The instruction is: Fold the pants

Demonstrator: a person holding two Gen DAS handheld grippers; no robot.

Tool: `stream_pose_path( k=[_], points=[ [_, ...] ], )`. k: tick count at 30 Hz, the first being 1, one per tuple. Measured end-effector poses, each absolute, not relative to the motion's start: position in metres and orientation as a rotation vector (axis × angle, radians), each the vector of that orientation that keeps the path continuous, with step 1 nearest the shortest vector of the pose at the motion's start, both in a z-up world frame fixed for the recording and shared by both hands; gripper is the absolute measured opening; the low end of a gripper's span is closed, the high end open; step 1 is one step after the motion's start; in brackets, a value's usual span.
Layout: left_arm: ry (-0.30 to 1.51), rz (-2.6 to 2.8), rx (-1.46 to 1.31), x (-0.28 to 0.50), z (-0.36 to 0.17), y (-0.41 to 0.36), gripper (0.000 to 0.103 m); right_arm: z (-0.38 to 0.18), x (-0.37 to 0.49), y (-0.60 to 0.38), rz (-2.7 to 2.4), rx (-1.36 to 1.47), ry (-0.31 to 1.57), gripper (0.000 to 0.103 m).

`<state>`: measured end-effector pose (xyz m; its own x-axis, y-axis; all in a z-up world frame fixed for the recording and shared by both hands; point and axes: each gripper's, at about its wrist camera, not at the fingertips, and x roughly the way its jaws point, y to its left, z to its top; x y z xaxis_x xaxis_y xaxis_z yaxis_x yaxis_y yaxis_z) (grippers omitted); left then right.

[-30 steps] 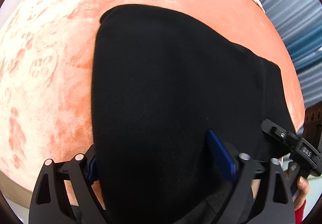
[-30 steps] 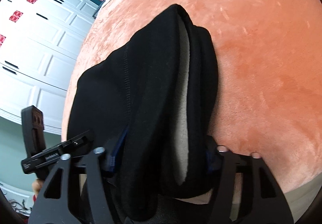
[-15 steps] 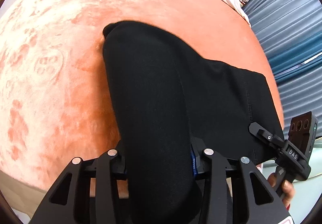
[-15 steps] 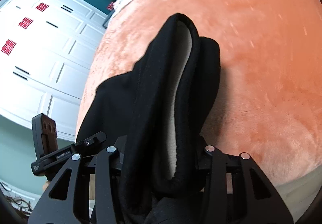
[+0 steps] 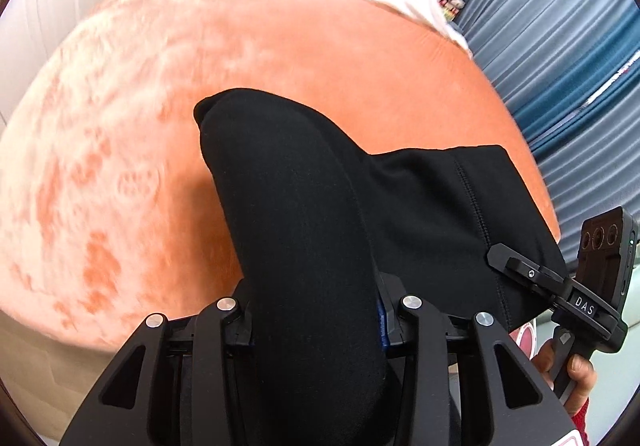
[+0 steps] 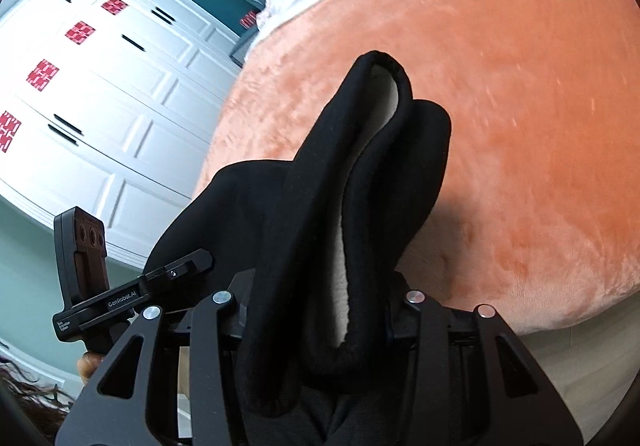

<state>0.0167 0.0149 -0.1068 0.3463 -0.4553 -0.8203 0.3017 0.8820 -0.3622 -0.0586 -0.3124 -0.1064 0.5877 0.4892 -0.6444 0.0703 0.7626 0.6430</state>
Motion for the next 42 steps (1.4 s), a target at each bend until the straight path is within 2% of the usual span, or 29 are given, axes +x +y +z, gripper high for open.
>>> stream_pose_path(
  k=[5, 10, 16, 22, 29, 34, 40, 42],
  points=[
    [1.01, -0.525, -0.158, 0.034, -0.061, 0.006, 0.036, -0.066, -0.041, -0.315, 0.295, 0.654, 0.828, 0.041],
    [0.888, -0.547, -0.143, 0.076, -0.021, -0.004, 0.037, -0.031, 0.017, -0.325, 0.329, 0.633, 0.72, 0.041],
    [0.77, -0.542, -0.14, 0.173, 0.01, -0.026, 0.037, -0.014, 0.108, -0.344, 0.347, 0.652, 0.635, 0.041],
    [0.708, -0.544, -0.159, 0.277, 0.009, -0.056, 0.037, -0.023, 0.217, -0.365, 0.335, 0.644, 0.584, 0.041],
    [0.714, -0.537, -0.192, 0.378, -0.045, -0.082, 0.037, -0.073, 0.322, -0.388, 0.3, 0.613, 0.594, 0.042],
    [0.768, -0.516, -0.19, 0.434, -0.112, -0.092, 0.037, -0.141, 0.377, -0.397, 0.267, 0.604, 0.663, 0.042],
    [0.867, -0.486, -0.121, 0.46, -0.194, -0.102, 0.037, -0.223, 0.405, -0.394, 0.239, 0.58, 0.782, 0.042],
    [0.873, -0.463, -0.113, 0.464, -0.218, -0.095, 0.04, -0.248, 0.4, -0.397, 0.235, 0.59, 0.789, 0.046]
  ],
)
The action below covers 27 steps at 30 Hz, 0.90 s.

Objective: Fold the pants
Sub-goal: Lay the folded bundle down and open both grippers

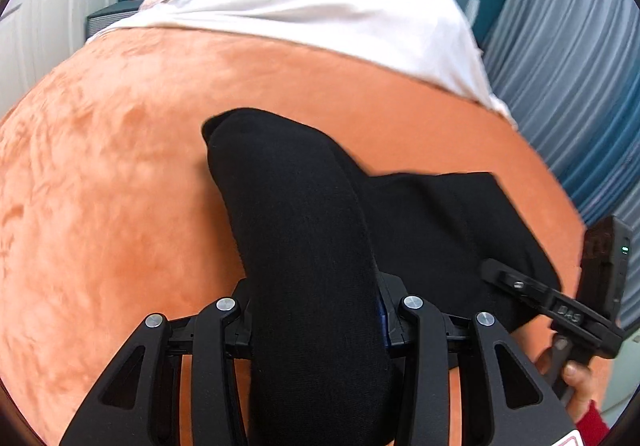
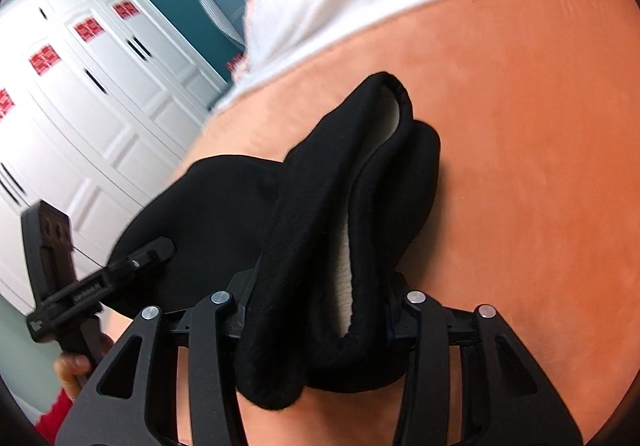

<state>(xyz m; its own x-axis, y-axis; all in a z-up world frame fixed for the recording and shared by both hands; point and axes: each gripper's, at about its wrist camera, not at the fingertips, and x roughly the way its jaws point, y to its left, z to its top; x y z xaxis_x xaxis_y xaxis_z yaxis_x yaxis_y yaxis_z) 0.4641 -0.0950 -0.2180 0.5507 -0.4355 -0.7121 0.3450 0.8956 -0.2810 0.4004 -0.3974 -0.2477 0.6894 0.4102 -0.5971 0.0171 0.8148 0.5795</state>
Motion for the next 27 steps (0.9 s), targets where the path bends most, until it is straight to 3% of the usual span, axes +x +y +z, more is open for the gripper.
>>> stream_pose_path(
  k=[1, 4, 5, 8, 10, 12, 13, 16, 20, 25, 26, 27],
  points=[
    [0.871, -0.468, -0.121, 0.465, -0.224, -0.091, 0.042, -0.255, 0.398, -0.404, 0.254, 0.639, 0.779, 0.052],
    [0.891, -0.455, -0.137, 0.465, -0.247, -0.079, 0.071, -0.26, 0.394, -0.416, 0.25, 0.715, 0.782, 0.061],
    [0.894, -0.423, -0.143, 0.461, -0.252, -0.071, 0.086, -0.258, 0.391, -0.418, 0.231, 0.716, 0.785, 0.068],
    [0.896, -0.408, -0.195, 0.447, -0.245, -0.04, 0.088, -0.243, 0.361, -0.44, 0.116, 0.725, 0.761, 0.09],
    [0.887, -0.38, -0.17, 0.434, -0.233, -0.021, 0.088, -0.225, 0.328, -0.472, -0.033, 0.755, 0.696, 0.09],
    [0.838, -0.28, -0.081, 0.421, -0.213, -0.006, 0.087, -0.199, 0.31, -0.486, -0.07, 0.71, 0.624, 0.073],
    [0.786, -0.224, -0.024, 0.415, -0.196, -0.001, 0.085, -0.18, 0.31, -0.482, -0.051, 0.64, 0.609, 0.054],
    [0.666, -0.245, -0.041, 0.415, -0.143, -0.008, 0.085, -0.131, 0.338, -0.436, 0.041, 0.446, 0.592, 0.033],
    [0.699, -0.314, -0.122, 0.455, -0.115, -0.061, 0.088, -0.138, 0.423, -0.361, 0.18, 0.331, 0.703, 0.026],
    [0.931, -0.219, -0.036, 0.521, -0.184, -0.128, 0.088, -0.209, 0.495, -0.324, 0.137, 0.214, 0.877, 0.023],
    [0.981, -0.181, -0.007, 0.528, -0.206, -0.131, 0.088, -0.225, 0.494, -0.335, 0.103, 0.194, 0.892, 0.016],
    [1.004, -0.137, 0.055, 0.534, -0.229, -0.131, 0.094, -0.24, 0.499, -0.355, 0.089, 0.246, 0.912, 0.001]
  ],
)
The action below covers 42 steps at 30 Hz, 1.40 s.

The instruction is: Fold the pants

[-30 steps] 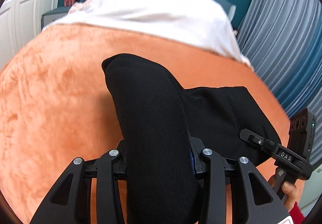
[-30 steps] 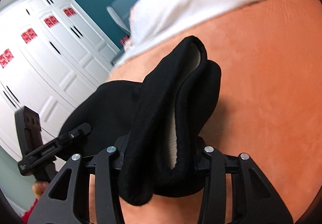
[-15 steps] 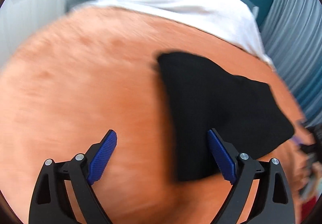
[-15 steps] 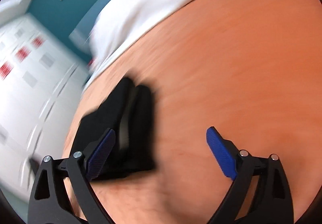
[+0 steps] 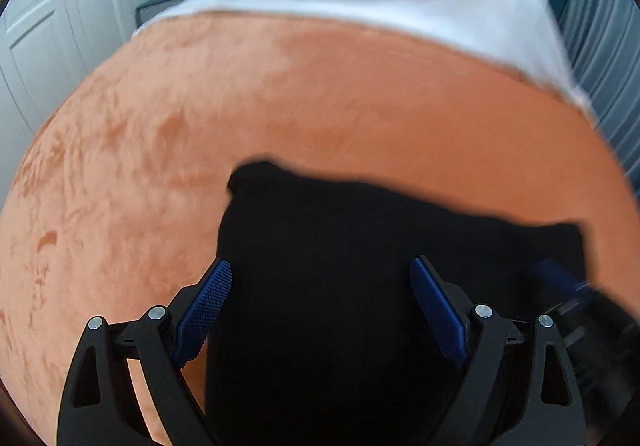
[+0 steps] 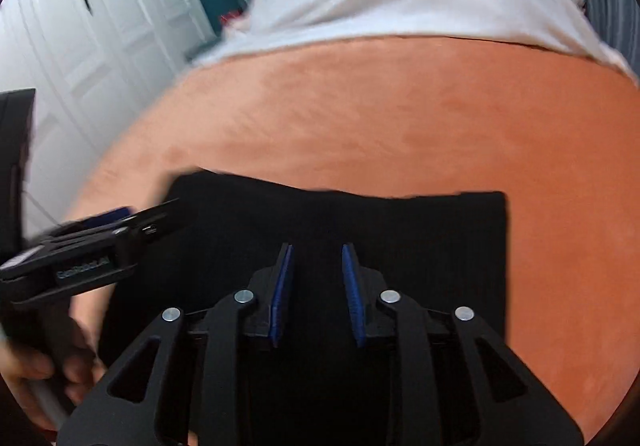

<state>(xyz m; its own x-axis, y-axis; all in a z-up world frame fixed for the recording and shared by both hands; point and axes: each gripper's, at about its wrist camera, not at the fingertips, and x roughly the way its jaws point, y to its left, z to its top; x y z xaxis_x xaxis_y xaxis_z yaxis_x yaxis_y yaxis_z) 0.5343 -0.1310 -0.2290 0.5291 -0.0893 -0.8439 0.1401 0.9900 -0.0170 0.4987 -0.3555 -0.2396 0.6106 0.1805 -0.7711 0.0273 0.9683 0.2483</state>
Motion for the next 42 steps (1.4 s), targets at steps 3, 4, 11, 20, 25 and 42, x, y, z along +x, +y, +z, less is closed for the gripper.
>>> stream_pose_path(
  k=[3, 4, 11, 20, 25, 42],
  points=[
    [0.984, -0.178, -0.052, 0.533, -0.244, -0.109, 0.098, -0.246, 0.495, -0.403, 0.115, 0.493, 0.882, 0.0],
    [0.991, -0.174, -0.088, 0.533, -0.243, -0.106, 0.098, -0.234, 0.49, -0.4, 0.064, 0.439, 0.856, 0.0],
    [0.96, -0.151, -0.014, 0.522, -0.225, -0.108, 0.096, -0.238, 0.509, -0.389, 0.061, 0.371, 0.889, 0.0],
    [0.881, -0.216, 0.232, 0.425, -0.185, -0.119, 0.095, -0.222, 0.414, -0.379, 0.1, 0.217, 0.88, 0.0],
    [0.954, -0.187, 0.25, 0.415, -0.221, -0.115, 0.098, -0.209, 0.396, -0.395, 0.086, 0.352, 0.848, 0.005],
    [0.911, -0.151, 0.159, 0.333, -0.151, -0.105, 0.095, -0.163, 0.296, -0.36, 0.08, 0.368, 0.81, 0.007]
  ],
)
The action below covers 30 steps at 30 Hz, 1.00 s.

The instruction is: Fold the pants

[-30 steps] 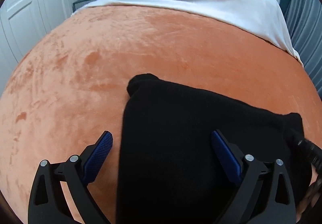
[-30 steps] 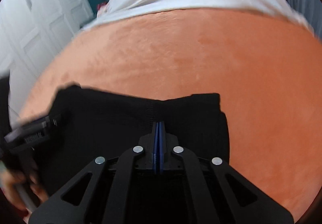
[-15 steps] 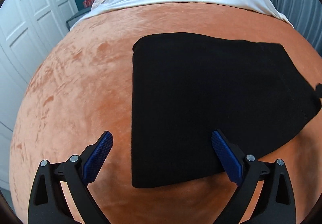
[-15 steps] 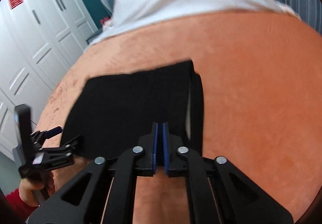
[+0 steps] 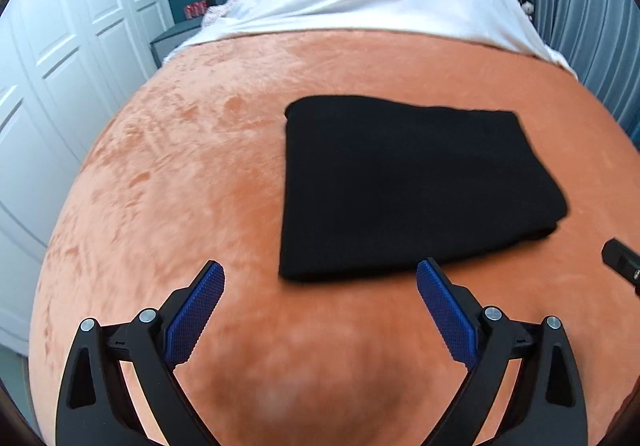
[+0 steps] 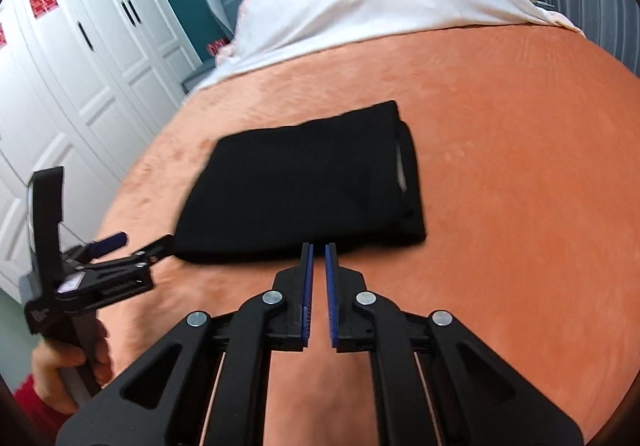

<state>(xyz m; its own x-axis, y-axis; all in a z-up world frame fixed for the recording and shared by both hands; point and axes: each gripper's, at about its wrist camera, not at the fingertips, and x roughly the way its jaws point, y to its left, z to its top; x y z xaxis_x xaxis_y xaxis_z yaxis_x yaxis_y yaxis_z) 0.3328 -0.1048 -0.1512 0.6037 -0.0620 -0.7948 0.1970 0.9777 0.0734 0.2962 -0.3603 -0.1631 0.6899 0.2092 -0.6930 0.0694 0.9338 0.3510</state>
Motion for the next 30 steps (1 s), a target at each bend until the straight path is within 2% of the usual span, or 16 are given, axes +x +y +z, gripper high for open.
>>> stream_pose_path(
  k=[3, 4, 7, 16, 19, 25, 30],
  points=[
    [0.887, -0.142, 0.123, 0.297, -0.13, -0.099, 0.096, -0.147, 0.272, -0.35, 0.061, 0.364, 0.801, 0.011],
    [0.883, -0.136, 0.111, 0.288, -0.125, -0.096, 0.096, -0.143, 0.261, -0.349, 0.068, 0.388, 0.801, 0.022],
    [0.872, -0.125, 0.086, 0.255, -0.11, -0.088, 0.096, -0.133, 0.238, -0.341, 0.052, 0.423, 0.794, 0.039],
    [0.862, -0.082, 0.107, 0.163, -0.085, -0.073, 0.096, -0.099, 0.166, -0.319, -0.006, 0.374, 0.766, 0.04],
    [0.868, -0.089, 0.115, 0.139, -0.08, -0.071, 0.096, -0.091, 0.143, -0.31, -0.011, 0.361, 0.749, 0.05],
    [0.848, -0.087, 0.157, 0.095, -0.066, -0.068, 0.096, -0.072, 0.103, -0.292, -0.004, 0.347, 0.729, 0.05],
    [0.824, -0.087, 0.174, 0.066, -0.056, -0.065, 0.098, -0.058, 0.074, -0.281, -0.007, 0.331, 0.707, 0.056]
  ],
)
